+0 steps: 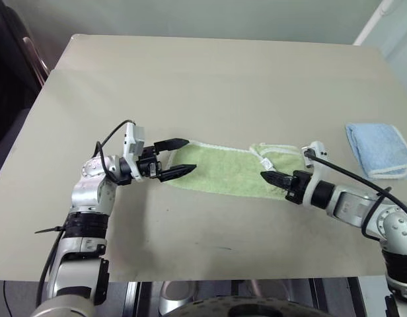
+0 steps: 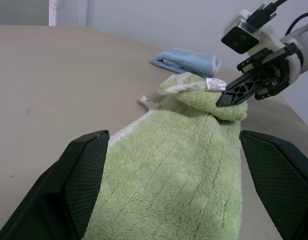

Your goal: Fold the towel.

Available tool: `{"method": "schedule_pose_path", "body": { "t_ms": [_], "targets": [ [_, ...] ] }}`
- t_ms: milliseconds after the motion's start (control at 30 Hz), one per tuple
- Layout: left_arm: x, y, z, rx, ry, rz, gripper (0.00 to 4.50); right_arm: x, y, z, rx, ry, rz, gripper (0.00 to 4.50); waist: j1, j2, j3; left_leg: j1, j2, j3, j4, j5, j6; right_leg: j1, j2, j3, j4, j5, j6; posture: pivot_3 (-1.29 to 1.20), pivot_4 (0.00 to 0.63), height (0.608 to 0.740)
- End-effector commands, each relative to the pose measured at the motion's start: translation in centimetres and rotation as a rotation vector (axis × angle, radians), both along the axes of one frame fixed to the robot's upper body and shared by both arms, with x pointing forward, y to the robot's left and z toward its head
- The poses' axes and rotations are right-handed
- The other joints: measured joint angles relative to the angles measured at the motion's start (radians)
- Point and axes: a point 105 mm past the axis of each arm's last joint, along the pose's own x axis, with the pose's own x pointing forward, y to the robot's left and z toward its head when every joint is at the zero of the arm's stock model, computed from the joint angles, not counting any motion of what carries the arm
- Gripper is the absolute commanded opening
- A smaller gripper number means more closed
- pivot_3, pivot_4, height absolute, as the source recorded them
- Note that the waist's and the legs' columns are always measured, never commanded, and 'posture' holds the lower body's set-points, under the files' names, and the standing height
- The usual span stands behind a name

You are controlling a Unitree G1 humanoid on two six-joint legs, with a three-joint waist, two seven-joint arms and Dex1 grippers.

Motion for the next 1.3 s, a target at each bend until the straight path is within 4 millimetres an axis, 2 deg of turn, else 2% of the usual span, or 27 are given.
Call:
{"method": "schedule_pose_path", "body": {
  "t_ms": [33, 67, 167, 400, 500, 600, 667, 767, 900, 1000, 1100, 1133, 1300],
  "targets": [
    [-0.2, -0.3, 0.7, 0.001, -0.031, -0.019, 4.50, -0.2, 0.4, 0.7, 0.016, -0.018, 0.011, 0.04, 0.000, 0.000, 0.000, 0.000, 0.000, 0.000, 0.000, 0.000, 0.000, 0.000, 0.000, 0.000, 0.000, 0.000, 0.000, 0.00, 0.150, 0.740],
    [-0.2, -0.3, 0.7, 0.000, -0.030, -0.018, 4.50, -0.3, 0.6, 0.7, 0.025, -0.016, 0.021, 0.40, 0.000, 0.000, 0.000, 0.000, 0.000, 0.000, 0.000, 0.000, 0.000, 0.000, 0.000, 0.000, 0.000, 0.000, 0.000, 0.00, 0.150, 0.740],
    [-0.2, -0.3, 0.7, -0.001, -0.028, -0.020, 4.50, -0.9, 1.2, 1.2, 0.043, -0.022, 0.065, 1.09, 0.000, 0.000, 0.000, 0.000, 0.000, 0.000, 0.000, 0.000, 0.000, 0.000, 0.000, 0.000, 0.000, 0.000, 0.000, 0.00, 0.150, 0.740],
    [-0.1, -0.6, 1.0, -0.004, -0.029, -0.028, 4.50, -2.4, 2.1, 1.9, 0.068, -0.030, 0.151, 3.52, 0.000, 0.000, 0.000, 0.000, 0.000, 0.000, 0.000, 0.000, 0.000, 0.000, 0.000, 0.000, 0.000, 0.000, 0.000, 0.00, 0.150, 0.740],
    [0.1, -0.8, 1.5, -0.022, -0.034, -0.036, 4.50, -2.7, 1.7, 2.7, 0.104, -0.054, 0.140, 4.49, 0.001, 0.000, 0.000, 0.000, 0.000, 0.000, 0.000, 0.000, -0.001, 0.000, 0.000, 0.000, 0.000, 0.000, 0.000, 0.00, 0.150, 0.740],
    [0.4, -1.7, 2.8, -0.087, -0.042, -0.037, 4.50, -1.8, -0.2, 5.3, 0.162, -0.192, 0.041, 4.49, 0.003, 0.000, 0.000, 0.000, 0.000, 0.000, 0.000, 0.000, -0.001, 0.000, 0.000, 0.000, 0.000, 0.000, 0.000, 0.00, 0.150, 0.740],
    [0.3, -2.2, 3.7, -0.140, -0.044, -0.061, 4.50, -1.7, -1.2, 6.3, 0.156, -0.260, 0.006, 4.49, 0.003, 0.000, 0.000, -0.001, -0.001, 0.000, 0.000, 0.000, -0.001, 0.000, -0.001, 0.000, 0.000, 0.000, 0.000, 0.00, 0.150, 0.740],
    [0.3, -3.9, 5.2, -0.205, -0.064, -0.083, 3.93, -1.3, -2.4, 7.3, 0.111, -0.375, -0.048, 3.91, 0.003, 0.000, 0.000, 0.000, 0.000, 0.000, 0.000, 0.000, -0.001, 0.001, -0.001, 0.000, 0.000, 0.000, 0.000, 0.00, 0.150, 0.740],
    [-0.5, -6.9, 6.1, -0.233, -0.092, -0.177, 2.48, -0.6, -3.4, 7.9, 0.085, -0.480, -0.101, 2.46, 0.001, 0.000, 0.000, 0.000, 0.000, 0.000, 0.000, 0.000, -0.001, 0.001, -0.001, 0.000, 0.000, 0.001, 0.000, 0.00, 0.150, 0.740],
    [-1.0, -8.9, 5.9, -0.229, -0.104, -0.234, 1.37, 0.0, -3.7, 7.5, 0.048, -0.521, -0.116, 1.35, 0.001, 0.000, 0.000, 0.000, 0.000, 0.001, 0.000, 0.001, 0.000, 0.001, -0.001, 0.000, 0.000, 0.001, 0.001, 0.00, 0.150, 0.740],
    [-0.4, -11.2, 4.8, -0.169, -0.146, -0.216, 0.26, 0.7, -3.7, 6.7, -0.014, -0.553, -0.110, 0.24, 0.001, 0.000, 0.000, 0.001, 0.000, 0.001, 0.000, 0.001, 0.000, 0.002, -0.001, 0.000, 0.000, 0.002, 0.001, 0.00, 0.150, 0.740],
    [-0.1, -12.0, 4.5, -0.150, -0.164, -0.204, 0.05, 1.0, -3.6, 6.3, -0.052, -0.562, -0.106, 0.04, 0.002, 0.000, 0.000, 0.001, 0.000, 0.001, 0.000, 0.001, 0.001, 0.002, -0.001, 0.000, 0.000, 0.002, 0.001, 0.00, 0.150, 0.740],
    [0.0, -14.4, 2.6, -0.038, -0.237, -0.221, 0.05, 3.3, -3.9, 2.9, -0.264, -0.505, -0.148, 0.04, 0.001, 0.000, 0.000, 0.002, 0.000, 0.001, 0.001, 0.003, 0.002, 0.004, -0.001, 0.000, -0.001, 0.007, 0.003, 0.00, 0.150, 0.740]
  ]
}}
